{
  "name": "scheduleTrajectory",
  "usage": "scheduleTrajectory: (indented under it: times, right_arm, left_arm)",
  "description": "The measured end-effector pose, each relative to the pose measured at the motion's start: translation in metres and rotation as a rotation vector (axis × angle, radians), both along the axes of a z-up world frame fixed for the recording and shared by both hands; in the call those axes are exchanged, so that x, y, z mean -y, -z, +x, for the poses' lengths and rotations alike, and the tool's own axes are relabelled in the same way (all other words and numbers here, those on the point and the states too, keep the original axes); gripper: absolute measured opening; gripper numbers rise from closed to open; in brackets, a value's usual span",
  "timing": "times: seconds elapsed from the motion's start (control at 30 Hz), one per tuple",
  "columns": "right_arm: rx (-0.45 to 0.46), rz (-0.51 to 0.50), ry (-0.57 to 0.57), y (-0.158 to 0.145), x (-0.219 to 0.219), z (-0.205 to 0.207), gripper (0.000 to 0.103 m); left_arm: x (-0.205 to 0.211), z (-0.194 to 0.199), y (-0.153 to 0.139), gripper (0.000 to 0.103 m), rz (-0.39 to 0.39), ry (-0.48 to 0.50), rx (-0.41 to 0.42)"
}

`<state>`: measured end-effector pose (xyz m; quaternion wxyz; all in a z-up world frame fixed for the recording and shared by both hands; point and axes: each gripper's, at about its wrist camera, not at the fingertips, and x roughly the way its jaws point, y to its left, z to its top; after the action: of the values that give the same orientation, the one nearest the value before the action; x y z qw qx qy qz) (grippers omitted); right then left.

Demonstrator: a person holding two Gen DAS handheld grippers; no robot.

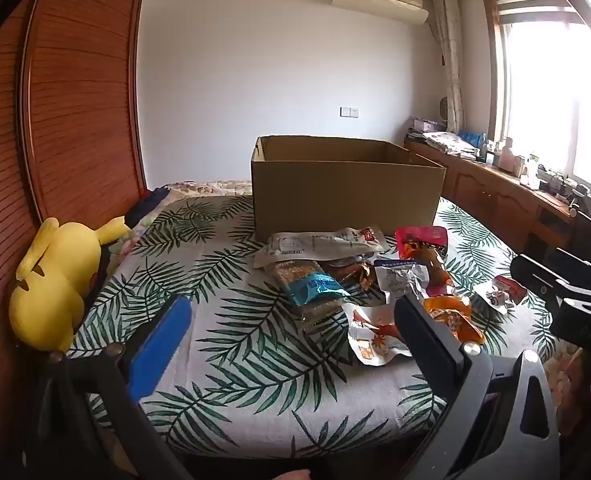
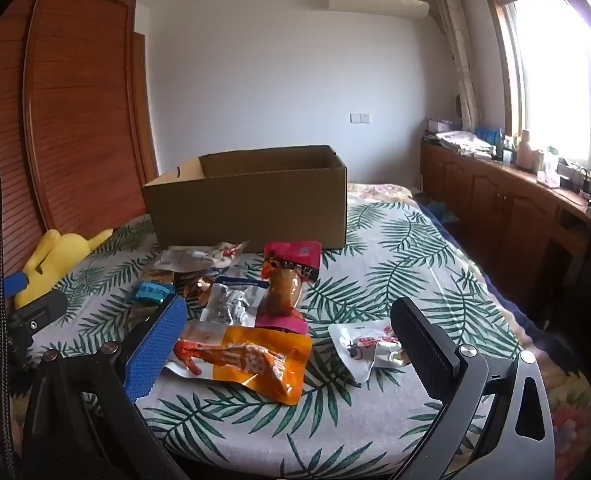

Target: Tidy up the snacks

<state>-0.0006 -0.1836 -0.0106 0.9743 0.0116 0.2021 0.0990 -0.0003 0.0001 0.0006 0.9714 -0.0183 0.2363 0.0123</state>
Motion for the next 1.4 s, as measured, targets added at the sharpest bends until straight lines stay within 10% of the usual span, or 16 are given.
scheduleTrajectory:
  times: [1.4]
  right_arm:
    - [0.027, 0.0, 0.012, -0.003, 0.003, 0.0, 0.103]
  left_arm:
    - [-0.002, -0.003, -0.008, 0.102, 0.012, -0.001, 0.024]
